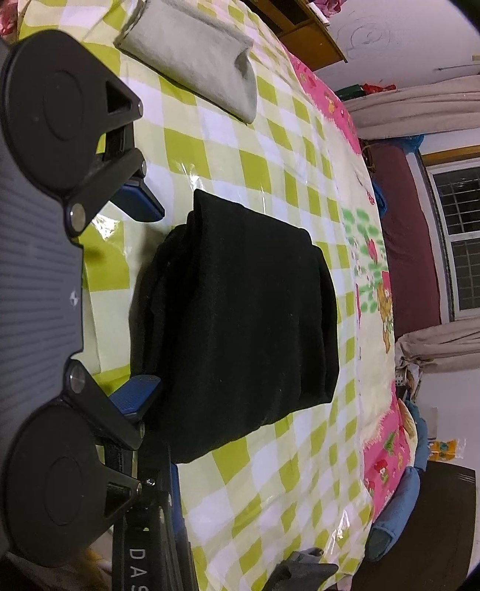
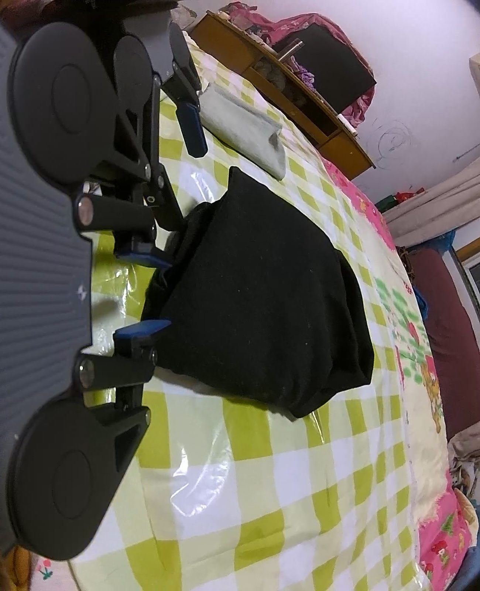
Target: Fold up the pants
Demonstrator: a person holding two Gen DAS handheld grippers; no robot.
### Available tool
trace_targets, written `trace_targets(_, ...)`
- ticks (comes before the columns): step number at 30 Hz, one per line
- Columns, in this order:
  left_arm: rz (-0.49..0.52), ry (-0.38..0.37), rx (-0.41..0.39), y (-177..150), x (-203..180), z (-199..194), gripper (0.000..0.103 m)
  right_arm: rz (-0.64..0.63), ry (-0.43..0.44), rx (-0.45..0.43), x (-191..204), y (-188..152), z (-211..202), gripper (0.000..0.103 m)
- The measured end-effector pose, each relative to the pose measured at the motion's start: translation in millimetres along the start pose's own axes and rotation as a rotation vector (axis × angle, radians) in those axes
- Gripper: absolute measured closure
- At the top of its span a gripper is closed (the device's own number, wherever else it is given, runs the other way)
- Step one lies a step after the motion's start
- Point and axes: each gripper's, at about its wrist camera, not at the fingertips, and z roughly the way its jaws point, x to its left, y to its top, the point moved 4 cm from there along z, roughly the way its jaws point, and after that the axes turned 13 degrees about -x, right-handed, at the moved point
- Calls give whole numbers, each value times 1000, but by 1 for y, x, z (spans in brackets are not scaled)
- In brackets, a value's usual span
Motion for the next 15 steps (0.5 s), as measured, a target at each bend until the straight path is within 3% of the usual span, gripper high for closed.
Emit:
trace_targets(11, -19, 10, 49, -6, 6, 14, 0, 10, 7, 8, -2, 4, 21, 70)
trace_targets(15, 38, 13, 48, -6, -2, 17, 0, -1, 10, 5, 2, 6, 28, 69)
